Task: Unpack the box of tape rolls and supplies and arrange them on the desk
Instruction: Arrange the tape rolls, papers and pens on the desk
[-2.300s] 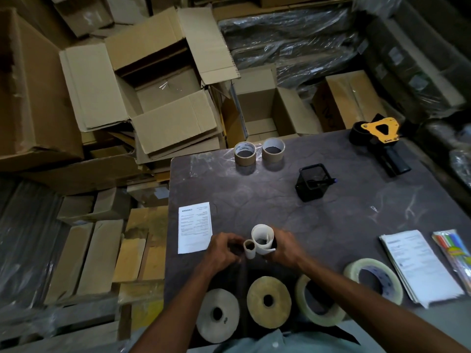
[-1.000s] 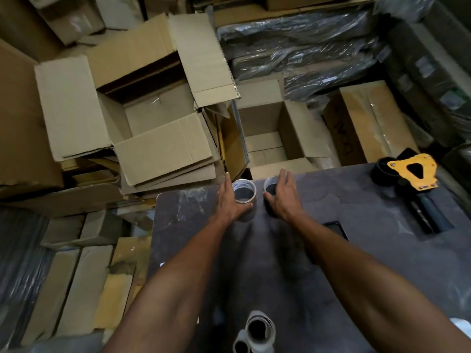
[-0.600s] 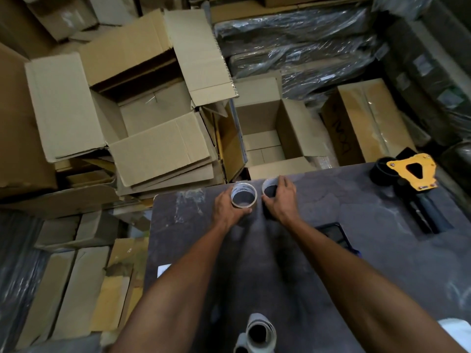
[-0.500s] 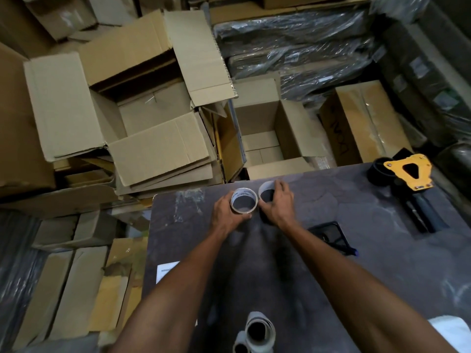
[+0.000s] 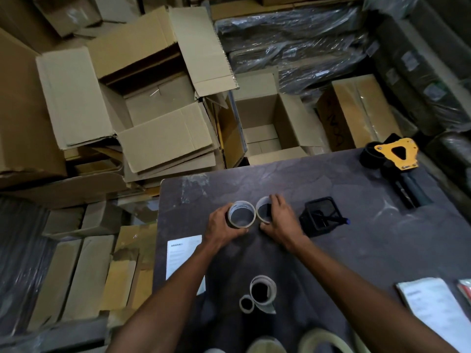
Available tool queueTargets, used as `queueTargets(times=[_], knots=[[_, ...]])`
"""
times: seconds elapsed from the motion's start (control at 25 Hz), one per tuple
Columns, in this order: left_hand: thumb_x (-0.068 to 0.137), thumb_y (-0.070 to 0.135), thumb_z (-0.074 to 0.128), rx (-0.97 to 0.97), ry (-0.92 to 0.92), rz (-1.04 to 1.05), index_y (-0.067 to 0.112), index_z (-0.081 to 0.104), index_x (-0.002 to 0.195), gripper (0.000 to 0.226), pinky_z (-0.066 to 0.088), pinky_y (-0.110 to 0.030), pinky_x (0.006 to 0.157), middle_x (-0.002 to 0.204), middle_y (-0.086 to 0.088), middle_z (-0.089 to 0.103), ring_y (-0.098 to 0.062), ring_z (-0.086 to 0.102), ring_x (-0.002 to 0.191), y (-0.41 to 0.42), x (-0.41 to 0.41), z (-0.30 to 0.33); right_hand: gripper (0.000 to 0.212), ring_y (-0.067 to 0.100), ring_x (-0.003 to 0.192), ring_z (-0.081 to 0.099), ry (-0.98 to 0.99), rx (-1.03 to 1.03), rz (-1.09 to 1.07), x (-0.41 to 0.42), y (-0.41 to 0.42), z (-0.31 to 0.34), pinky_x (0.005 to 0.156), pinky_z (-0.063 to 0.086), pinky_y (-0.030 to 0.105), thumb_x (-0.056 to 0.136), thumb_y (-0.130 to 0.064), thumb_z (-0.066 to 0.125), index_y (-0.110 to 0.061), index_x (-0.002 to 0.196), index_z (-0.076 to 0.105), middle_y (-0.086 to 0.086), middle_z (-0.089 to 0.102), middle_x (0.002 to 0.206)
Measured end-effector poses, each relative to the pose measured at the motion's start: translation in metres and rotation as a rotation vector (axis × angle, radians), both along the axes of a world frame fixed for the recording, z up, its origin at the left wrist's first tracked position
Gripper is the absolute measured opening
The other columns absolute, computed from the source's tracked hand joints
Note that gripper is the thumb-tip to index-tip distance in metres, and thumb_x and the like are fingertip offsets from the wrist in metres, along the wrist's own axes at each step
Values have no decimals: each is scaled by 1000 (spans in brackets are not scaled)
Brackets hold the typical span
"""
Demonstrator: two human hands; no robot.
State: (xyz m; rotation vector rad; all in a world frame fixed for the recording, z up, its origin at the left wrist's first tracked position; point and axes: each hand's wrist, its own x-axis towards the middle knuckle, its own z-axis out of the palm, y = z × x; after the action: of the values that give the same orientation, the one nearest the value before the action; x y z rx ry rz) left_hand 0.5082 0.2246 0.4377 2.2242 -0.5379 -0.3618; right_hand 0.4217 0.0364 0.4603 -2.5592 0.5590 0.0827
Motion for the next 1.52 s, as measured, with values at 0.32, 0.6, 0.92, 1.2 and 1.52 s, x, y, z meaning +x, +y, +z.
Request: queueTargets(times=[0.32, 0.6, 0.92, 1.2, 1.52], knots=[[49, 46, 94, -37, 18, -81, 28, 66, 119, 77, 55, -31, 90, 109, 14, 72, 2, 66, 101, 38, -60, 2, 90, 34, 123, 51, 27, 1, 64, -73, 23, 0, 103, 43, 35, 70, -32, 76, -5, 145, 35, 13, 40, 144], [58, 47, 93, -87, 70, -160, 33, 64, 121, 70, 56, -32, 92, 111, 16, 72, 1, 66, 104, 53, -97, 8, 86, 32, 116, 57, 3, -2, 122, -116, 28, 4, 95, 48, 35, 66, -38, 81, -6, 137, 44, 11, 48, 137], [64, 46, 88, -60, 124, -177, 36, 58, 127, 71, 55, -32, 96, 119, 17, 68, -1, 64, 109, 60, -114, 9, 87, 30, 117, 56, 6, 7, 121, -137, 36, 9, 96, 47, 34, 67, -39, 82, -9, 139, 42, 10, 45, 141], [63, 2, 84, -24, 190, -117, 21, 41, 149, 97, 50, -15, 86, 137, 2, 59, -14, 58, 122, 83, -121, 10, 99, 30, 135, 43, -10, 39, 66, -155, 33, 15, 109, 37, 31, 70, -20, 80, -12, 153, 26, 12, 29, 155], [68, 2, 79, -145, 206, 120, 16, 64, 127, 62, 59, -25, 77, 105, -3, 73, -18, 71, 91, 118, -154, 25, 89, 34, 133, 44, -72, 194, -30, -198, 33, 33, 108, 34, 33, 71, -15, 83, -7, 147, 37, 19, 43, 145]])
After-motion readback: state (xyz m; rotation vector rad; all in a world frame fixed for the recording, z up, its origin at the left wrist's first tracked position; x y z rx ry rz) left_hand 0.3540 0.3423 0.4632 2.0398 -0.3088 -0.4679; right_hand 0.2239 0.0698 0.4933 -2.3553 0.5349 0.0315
